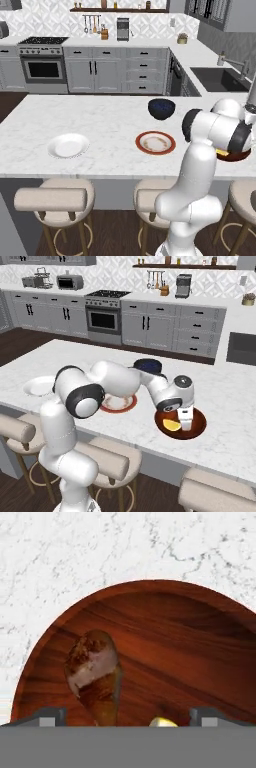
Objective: Pick the chicken drumstick and lemon wedge from their plates and place them in the bowl. Then put the bowl in the fridge.
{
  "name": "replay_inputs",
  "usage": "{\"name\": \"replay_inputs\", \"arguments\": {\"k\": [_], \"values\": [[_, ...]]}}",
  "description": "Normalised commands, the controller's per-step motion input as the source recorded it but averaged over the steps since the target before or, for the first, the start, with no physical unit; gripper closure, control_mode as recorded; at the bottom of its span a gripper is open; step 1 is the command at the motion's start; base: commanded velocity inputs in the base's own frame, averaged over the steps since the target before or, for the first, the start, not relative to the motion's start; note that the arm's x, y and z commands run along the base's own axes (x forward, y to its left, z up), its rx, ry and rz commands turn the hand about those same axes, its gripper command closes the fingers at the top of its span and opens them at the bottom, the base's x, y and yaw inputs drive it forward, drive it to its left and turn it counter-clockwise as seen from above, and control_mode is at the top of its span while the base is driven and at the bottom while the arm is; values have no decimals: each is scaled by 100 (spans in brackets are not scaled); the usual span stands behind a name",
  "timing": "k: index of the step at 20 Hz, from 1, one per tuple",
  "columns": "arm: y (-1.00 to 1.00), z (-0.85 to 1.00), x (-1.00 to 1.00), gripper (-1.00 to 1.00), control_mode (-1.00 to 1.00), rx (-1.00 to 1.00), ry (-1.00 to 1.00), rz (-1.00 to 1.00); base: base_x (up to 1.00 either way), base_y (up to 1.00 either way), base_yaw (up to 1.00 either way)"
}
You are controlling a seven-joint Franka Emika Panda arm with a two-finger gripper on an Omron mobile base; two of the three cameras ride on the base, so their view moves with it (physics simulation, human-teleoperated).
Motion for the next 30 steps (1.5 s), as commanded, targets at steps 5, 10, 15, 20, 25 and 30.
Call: {"name": "replay_inputs", "arguments": {"k": [5, 10, 15, 20, 25, 30], "values": [[0, 85, -79, -100, -100, 0, -18, 1, 0, 0, 0], [0, 27, -100, -100, -100, 3, -14, 5, 0, 0, 0], [-2, 1, -77, -100, -100, 7, -14, 3, 0, 0, 0], [0, -8, -1, -100, -100, 1, 1, 1, 0, 0, 0], [0, -29, 9, -100, -100, 0, 3, 1, 0, 0, 0], [0, -23, 4, -100, -100, 0, 0, 3, 0, 0, 0]]}}
